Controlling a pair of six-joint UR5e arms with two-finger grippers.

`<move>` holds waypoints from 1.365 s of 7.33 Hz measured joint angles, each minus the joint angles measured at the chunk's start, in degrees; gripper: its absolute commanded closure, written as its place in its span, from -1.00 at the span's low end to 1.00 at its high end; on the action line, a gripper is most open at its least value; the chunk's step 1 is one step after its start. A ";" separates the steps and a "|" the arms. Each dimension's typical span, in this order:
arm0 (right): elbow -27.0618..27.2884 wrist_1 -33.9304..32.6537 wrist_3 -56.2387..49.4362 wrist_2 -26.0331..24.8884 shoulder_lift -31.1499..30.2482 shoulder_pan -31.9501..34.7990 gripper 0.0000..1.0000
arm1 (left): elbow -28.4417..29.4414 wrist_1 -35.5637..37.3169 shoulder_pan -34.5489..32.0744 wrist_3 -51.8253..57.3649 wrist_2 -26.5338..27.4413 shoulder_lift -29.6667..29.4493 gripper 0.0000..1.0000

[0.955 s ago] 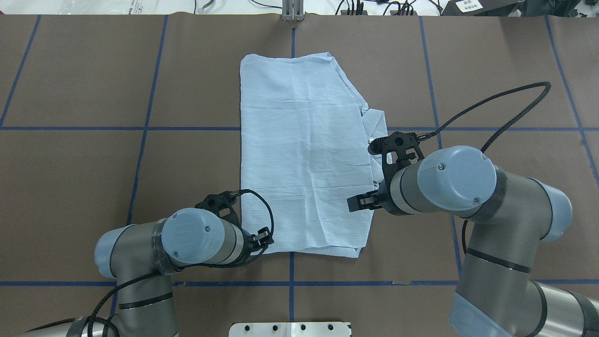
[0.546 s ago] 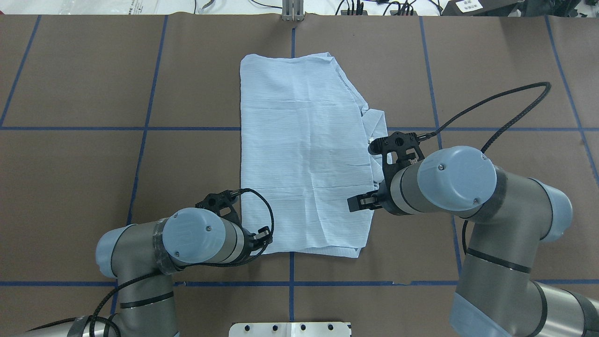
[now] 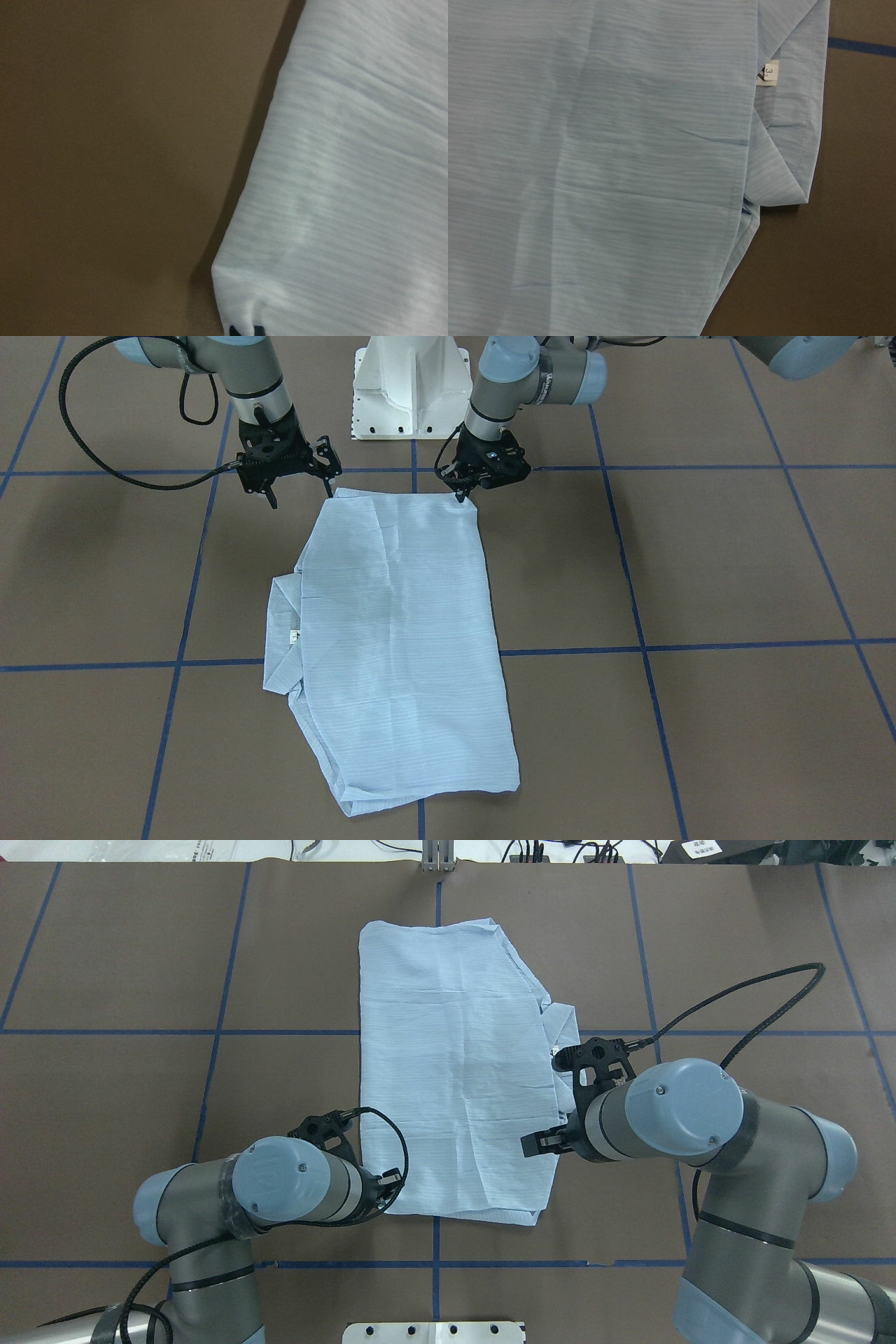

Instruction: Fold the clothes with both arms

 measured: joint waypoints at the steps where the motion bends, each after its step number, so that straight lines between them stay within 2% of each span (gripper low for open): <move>1: -0.13 0.02 2.59 0.01 0.13 -0.51 -1.00 | -1.14 0.69 -0.33 0.02 -0.16 -0.14 1.00; 4: -1.14 0.14 22.52 -0.49 1.25 -5.85 -1.00 | -2.45 1.21 -0.51 0.03 -0.31 -0.47 1.00; 7: -6.19 0.13 43.47 -1.57 3.64 -8.01 -1.00 | -2.59 1.23 -0.53 0.03 -0.31 -0.43 1.00; 10: -9.85 -0.06 53.97 -1.90 4.11 -8.54 -1.00 | -2.47 1.18 -0.52 0.11 -0.18 -0.36 1.00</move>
